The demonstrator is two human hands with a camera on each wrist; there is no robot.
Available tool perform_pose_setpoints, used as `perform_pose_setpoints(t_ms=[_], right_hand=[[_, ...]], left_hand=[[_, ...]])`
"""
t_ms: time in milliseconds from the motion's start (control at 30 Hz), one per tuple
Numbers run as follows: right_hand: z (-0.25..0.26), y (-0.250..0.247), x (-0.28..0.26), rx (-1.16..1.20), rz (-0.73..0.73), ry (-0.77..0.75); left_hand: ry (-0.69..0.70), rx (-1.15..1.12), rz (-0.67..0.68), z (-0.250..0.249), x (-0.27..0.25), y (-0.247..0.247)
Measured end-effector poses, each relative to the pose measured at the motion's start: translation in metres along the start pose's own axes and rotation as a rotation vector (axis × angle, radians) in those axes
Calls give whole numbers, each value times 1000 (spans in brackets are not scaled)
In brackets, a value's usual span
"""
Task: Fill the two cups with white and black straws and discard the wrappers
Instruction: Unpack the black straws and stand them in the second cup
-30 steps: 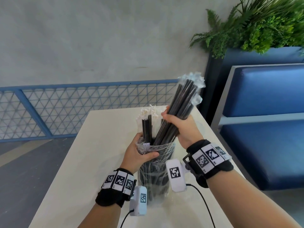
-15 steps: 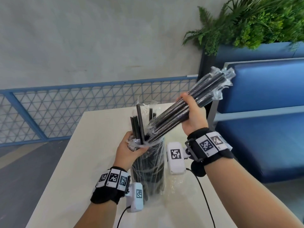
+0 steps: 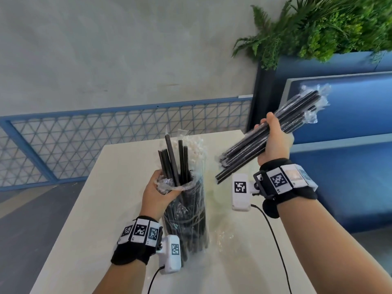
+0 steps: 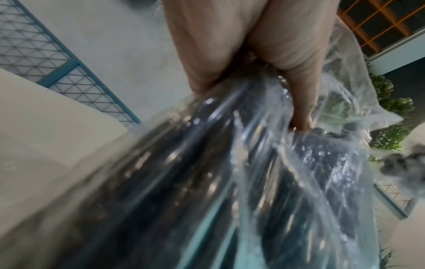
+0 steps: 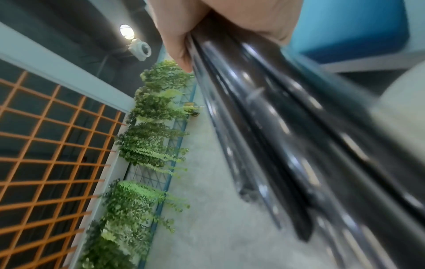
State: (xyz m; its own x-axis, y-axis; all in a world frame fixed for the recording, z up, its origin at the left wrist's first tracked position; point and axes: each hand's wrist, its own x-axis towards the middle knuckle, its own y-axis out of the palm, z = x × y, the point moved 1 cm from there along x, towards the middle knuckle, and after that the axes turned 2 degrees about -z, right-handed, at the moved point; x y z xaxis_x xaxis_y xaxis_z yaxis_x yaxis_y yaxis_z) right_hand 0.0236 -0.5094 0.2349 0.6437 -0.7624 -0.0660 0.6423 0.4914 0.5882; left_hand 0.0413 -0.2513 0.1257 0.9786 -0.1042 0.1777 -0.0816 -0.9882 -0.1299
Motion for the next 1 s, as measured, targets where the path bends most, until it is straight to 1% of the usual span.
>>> perform_pose_setpoints(t_ms=[67,133,233,333,433,533,667,700,733,767,800,833,867,933,1000], right_hand=[[3,3,6,-36,-31,-157],[2,5,7,-86,-28,-266],[-16,6,6,-259,56,-311],[-47,-2,7,-463,128,-293],[-71,-14,13,-620,158,-249],[-82,-22,15,-691,172,-246],[-83,-22,10,-697,174,-253],[-81,-21,8,-703,165,-282],[-76,-19,3,-730,151,-358],[-71,-17,-4,-755,151,-486],[-65,-13,-14,-766,181,-630],[-59,-9,-27,-762,245,-742],[-57,-6,-41,-774,340,-783],[-63,-7,-64,-898,536,-743],[-74,-14,-76,-1107,626,-660]], left_hand=[[-22,6,-2,4,2,0],[-39,-6,0,5,4,1],[-36,-15,6,1,5,5],[-6,-11,21,-6,3,9],[19,-3,34,-7,2,11],[25,2,40,-6,2,11],[8,4,32,-4,2,11],[-1,4,26,-3,3,11],[-11,3,26,-2,3,11],[-15,4,25,0,3,11],[-17,7,25,1,2,10],[-16,8,23,2,2,10],[-14,-1,25,1,1,10],[-2,-25,39,-1,-1,10],[21,-37,51,-5,-6,11]])
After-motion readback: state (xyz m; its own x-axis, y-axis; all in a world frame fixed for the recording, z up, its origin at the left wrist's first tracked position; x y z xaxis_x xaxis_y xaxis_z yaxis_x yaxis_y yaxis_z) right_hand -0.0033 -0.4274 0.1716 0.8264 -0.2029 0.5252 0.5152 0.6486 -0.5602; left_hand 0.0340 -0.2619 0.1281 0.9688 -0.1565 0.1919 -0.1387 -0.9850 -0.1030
